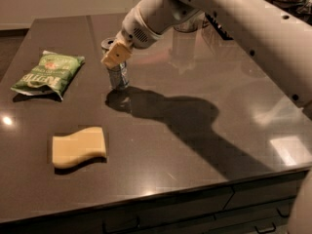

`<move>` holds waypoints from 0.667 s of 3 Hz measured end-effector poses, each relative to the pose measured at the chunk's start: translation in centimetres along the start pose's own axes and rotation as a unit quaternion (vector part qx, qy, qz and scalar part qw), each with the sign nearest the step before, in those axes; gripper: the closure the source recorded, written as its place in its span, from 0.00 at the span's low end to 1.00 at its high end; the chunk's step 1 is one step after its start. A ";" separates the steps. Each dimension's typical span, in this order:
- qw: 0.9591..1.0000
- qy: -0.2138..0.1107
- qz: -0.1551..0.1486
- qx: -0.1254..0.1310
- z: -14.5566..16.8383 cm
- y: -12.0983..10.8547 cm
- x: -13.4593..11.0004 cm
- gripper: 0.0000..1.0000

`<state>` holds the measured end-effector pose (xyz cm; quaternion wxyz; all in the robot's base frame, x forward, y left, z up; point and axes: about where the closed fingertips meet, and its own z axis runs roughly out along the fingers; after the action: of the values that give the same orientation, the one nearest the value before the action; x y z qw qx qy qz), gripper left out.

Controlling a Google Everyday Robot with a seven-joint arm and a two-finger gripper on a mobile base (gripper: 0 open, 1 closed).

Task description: Move redbull can near green jalapeno chip bag

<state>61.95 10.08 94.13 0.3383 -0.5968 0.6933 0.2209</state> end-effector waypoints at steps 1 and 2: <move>1.000 -0.015 -0.009 -0.021 2.0 -0.2 -2.0 1.00; 0.999 -0.029 -0.024 -0.032 3.9 -0.2 -4.0 1.00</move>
Offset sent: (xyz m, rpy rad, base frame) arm 0.0201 0.0830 0.0092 0.0812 -0.0226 0.1227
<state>63.21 15.51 94.51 0.3446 -0.6168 0.6612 0.2522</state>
